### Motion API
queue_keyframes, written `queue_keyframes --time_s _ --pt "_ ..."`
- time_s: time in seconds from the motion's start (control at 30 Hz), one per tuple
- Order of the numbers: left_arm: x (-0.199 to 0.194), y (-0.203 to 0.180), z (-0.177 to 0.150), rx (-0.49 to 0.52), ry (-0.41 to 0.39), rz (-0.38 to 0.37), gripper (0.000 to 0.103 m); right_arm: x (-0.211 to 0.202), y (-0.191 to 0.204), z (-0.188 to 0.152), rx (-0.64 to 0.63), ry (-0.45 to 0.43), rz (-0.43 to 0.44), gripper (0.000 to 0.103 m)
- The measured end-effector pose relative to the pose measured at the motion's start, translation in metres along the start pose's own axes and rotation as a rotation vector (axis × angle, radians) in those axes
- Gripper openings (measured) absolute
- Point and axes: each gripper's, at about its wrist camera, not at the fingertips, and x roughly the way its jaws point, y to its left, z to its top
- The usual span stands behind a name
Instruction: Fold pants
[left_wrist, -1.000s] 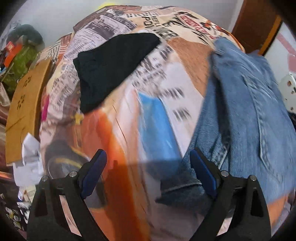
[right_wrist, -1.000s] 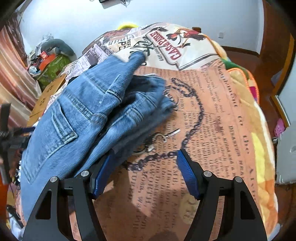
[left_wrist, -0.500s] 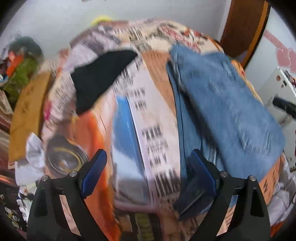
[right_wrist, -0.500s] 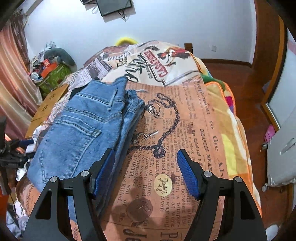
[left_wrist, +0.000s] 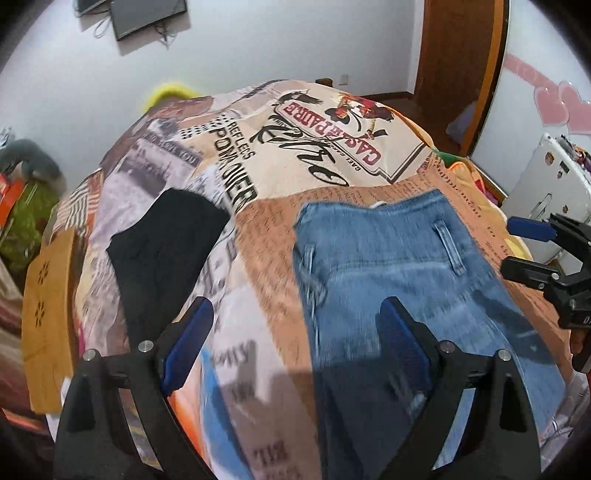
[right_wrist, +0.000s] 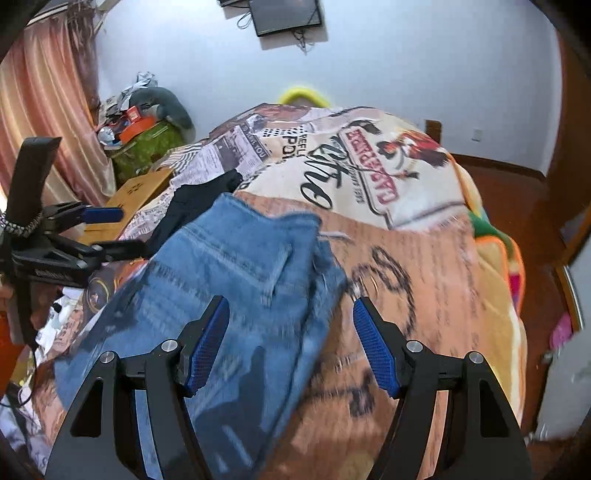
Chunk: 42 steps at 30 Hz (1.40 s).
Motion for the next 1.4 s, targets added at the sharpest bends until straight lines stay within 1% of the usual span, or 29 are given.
queue_keyframes --time_s 0.03,0.1,0.13,0.2,0.27,0.3,0.33,0.4,0.47,0.57,0.67,0.73,0.8,0.83,0.9,0.97,1.0,1.03,1.07,1.13,1.2,1.33,1.37,1.4 --pt "0.007 -0.001 0.004 -0.001 0.002 -0.008 0.092 0.006 -0.001 0.004 -0.005 -0.001 0.0 0.064" --pt "0.025 -0.002 0.014 -0.006 0.014 -0.014 0.092 0.023 -0.006 0.015 -0.001 -0.01 -0.008 0.064" --pt "0.031 -0.003 0.016 -0.005 0.015 -0.008 0.092 0.03 -0.009 0.018 0.006 -0.007 -0.013 0.06" --pt "0.043 -0.005 0.02 0.003 0.014 -0.001 0.092 0.053 -0.019 0.027 0.035 0.03 -0.004 0.051" --pt "0.052 -0.004 0.02 -0.001 0.022 -0.007 0.092 0.071 -0.027 0.03 0.073 0.06 0.037 0.034" --pt "0.057 -0.003 0.02 -0.009 0.029 -0.015 0.093 0.075 -0.03 0.029 0.087 0.066 0.068 0.028" --pt "0.06 -0.002 0.02 -0.013 0.03 -0.015 0.093 0.077 -0.031 0.028 0.092 0.064 0.087 0.018" --pt "0.065 0.001 0.02 -0.022 0.036 -0.016 0.093 0.079 -0.027 0.027 0.062 0.05 0.087 0.011" --pt "0.068 0.005 0.02 -0.036 0.04 -0.017 0.093 0.075 -0.021 0.028 0.012 0.026 0.079 0.008" --pt "0.069 0.007 0.022 -0.032 0.031 0.028 0.093 0.066 -0.009 0.037 -0.09 -0.005 0.039 0.007" --pt "0.077 0.009 0.021 -0.035 0.033 0.049 0.093 0.075 -0.01 0.039 -0.111 0.014 0.011 0.007" --pt "0.087 0.012 0.017 -0.061 0.061 0.036 0.094 0.09 -0.014 0.033 -0.101 0.051 -0.007 0.007" --pt "0.091 0.015 0.016 -0.079 0.07 0.019 0.094 0.102 -0.021 0.024 -0.065 0.091 -0.009 0.008" --pt "0.089 0.016 0.016 -0.088 0.07 0.011 0.094 0.103 -0.022 0.024 -0.057 0.095 -0.011 0.008" --pt "0.081 0.019 0.017 -0.105 0.074 0.007 0.093 0.094 -0.021 0.029 -0.048 0.105 -0.035 0.017" --pt "0.068 0.02 0.018 -0.108 0.07 0.001 0.092 0.082 -0.017 0.035 -0.06 0.125 -0.065 0.019" --pt "0.055 0.02 0.018 -0.108 0.058 -0.006 0.092 0.073 -0.013 0.037 -0.072 0.13 -0.075 0.02" --pt "0.045 0.02 0.017 -0.108 0.045 -0.009 0.092 0.066 -0.01 0.037 -0.085 0.128 -0.073 0.023" --pt "0.033 0.02 0.015 -0.108 0.027 -0.016 0.092 0.057 -0.006 0.037 -0.096 0.12 -0.067 0.029" --pt "0.015 0.017 0.009 -0.104 0.007 -0.031 0.092 0.038 0.003 0.034 -0.111 0.1 -0.043 0.038" --pt "-0.003 0.012 -0.001 -0.098 0.001 -0.051 0.092 0.017 0.014 0.027 -0.123 0.075 -0.018 0.04" --pt "-0.019 -0.003 -0.027 -0.078 0.026 -0.098 0.092 0.001 0.035 0.008 -0.146 0.101 0.027 0.04" --pt "-0.02 -0.009 -0.035 -0.067 0.034 -0.093 0.092 0.0 0.04 0.0 -0.151 0.115 0.036 0.04" --pt "-0.018 -0.015 -0.043 -0.046 0.055 -0.066 0.092 0.0 0.044 -0.007 -0.158 0.133 0.042 0.04"
